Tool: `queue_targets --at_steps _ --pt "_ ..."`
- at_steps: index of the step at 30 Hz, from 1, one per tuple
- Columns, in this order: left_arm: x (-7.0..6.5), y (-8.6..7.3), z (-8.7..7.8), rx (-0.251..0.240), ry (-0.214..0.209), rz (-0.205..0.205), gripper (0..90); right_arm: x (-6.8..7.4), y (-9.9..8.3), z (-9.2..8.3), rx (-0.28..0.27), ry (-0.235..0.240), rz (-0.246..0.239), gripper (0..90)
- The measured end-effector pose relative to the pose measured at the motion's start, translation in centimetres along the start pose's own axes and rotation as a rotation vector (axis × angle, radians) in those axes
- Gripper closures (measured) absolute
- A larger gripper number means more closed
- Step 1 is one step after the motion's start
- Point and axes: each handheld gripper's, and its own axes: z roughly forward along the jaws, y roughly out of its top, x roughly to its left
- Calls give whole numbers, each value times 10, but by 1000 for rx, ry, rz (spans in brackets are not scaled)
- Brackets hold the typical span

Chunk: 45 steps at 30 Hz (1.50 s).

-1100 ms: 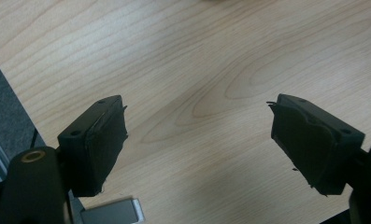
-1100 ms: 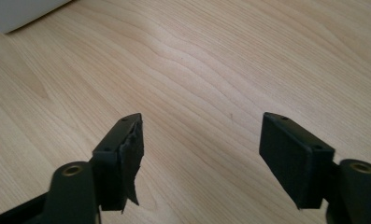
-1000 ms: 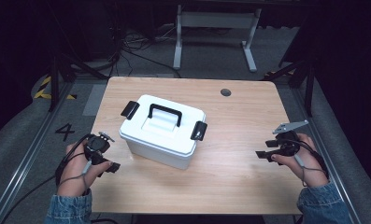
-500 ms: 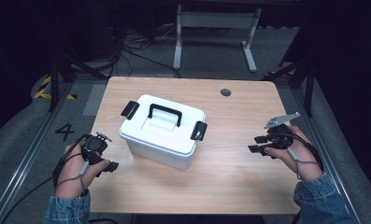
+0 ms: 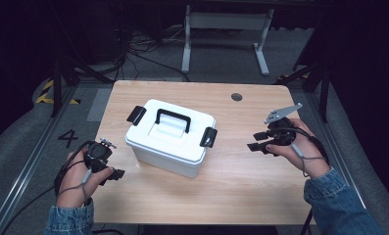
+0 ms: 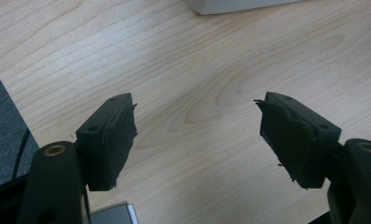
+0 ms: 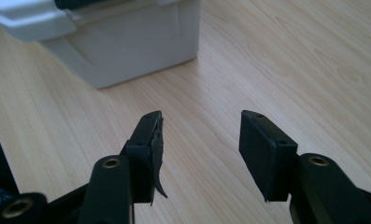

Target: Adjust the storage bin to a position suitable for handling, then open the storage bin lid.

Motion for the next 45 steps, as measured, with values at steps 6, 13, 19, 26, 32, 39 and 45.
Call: queue_targets --at_steps 6,13,19,26,32,39,45 --pt "2 -1 -1 -6 -5 -10 275 7 22 0 -14 25 -29 532" --pt "2 0 0 -1 -8 2 274 16 47 4 -29 51 -53 534" --pt "3 -2 -2 -9 -5 -4 272 27 74 11 -57 82 -83 533" --pt "4 -5 -2 -30 -6 -4 265 39 105 26 -68 117 -109 529" --pt "4 -5 -3 -42 -5 -1 261 46 124 40 -64 127 -122 528" --pt "4 -3 -1 -43 -5 6 259 47 139 64 -56 144 -114 529" --pt "5 -3 -1 -46 -12 -1 258 49 150 85 -43 158 -104 537"
